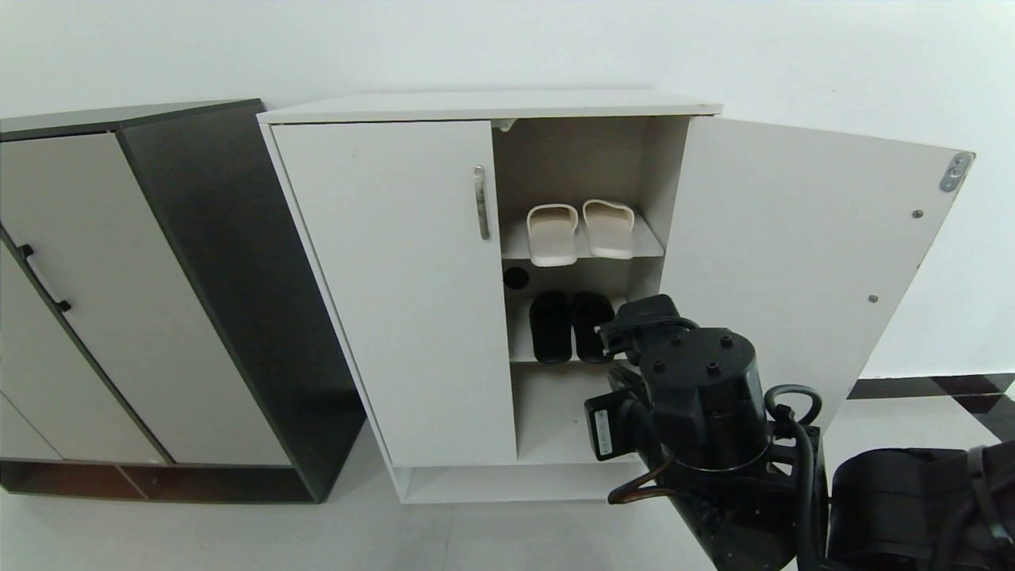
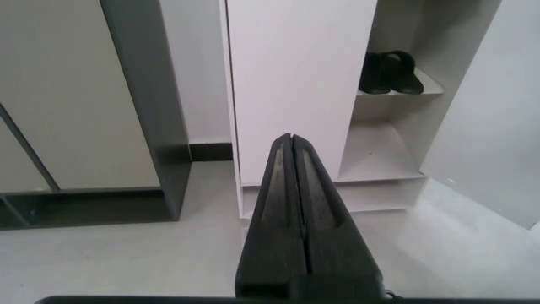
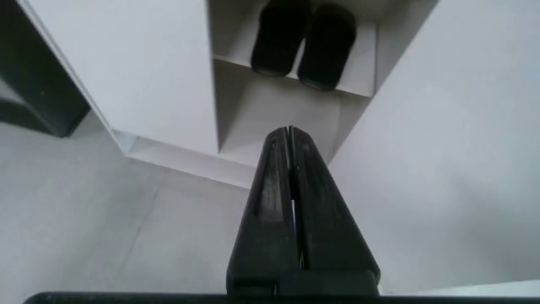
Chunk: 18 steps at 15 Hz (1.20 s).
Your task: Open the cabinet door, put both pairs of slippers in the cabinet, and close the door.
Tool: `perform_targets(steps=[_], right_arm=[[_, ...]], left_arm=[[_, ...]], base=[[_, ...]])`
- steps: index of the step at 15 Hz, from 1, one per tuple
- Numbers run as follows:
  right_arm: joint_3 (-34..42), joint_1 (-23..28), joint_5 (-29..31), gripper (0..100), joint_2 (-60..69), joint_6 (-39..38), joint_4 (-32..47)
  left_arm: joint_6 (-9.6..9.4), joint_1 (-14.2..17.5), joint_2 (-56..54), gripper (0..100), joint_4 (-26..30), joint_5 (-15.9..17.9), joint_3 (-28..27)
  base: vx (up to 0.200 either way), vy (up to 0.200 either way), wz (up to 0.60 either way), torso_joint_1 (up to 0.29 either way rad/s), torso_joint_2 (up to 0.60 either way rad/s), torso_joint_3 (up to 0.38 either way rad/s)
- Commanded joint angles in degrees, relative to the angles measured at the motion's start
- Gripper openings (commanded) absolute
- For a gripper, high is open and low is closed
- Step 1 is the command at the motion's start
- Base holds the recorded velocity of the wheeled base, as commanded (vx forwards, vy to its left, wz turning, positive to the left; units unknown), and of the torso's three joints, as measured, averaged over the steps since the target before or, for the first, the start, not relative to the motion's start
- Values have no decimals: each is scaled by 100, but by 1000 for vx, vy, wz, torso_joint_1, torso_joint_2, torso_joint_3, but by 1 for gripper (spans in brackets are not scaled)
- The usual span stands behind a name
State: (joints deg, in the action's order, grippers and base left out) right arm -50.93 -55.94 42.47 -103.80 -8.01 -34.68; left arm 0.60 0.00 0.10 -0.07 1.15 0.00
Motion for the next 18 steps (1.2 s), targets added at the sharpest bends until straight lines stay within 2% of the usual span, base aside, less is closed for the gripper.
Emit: perform_targets(steps=[1,14,18], right_arm=[[22,-4,-2,0,-8,1,-3],[31,4,-11,0,-87,89,-3],[31,13,-11,0,-96,98,-3]], left_arm=[[11,0,8,0,-1,0,0],[11,0,-1,0,-1,0,0],[11,0,-1,0,-1,0,0]], base=[[0,0,0,0,0,0],[0,0,0,0,0,0],[0,0,0,21,-205,-299]])
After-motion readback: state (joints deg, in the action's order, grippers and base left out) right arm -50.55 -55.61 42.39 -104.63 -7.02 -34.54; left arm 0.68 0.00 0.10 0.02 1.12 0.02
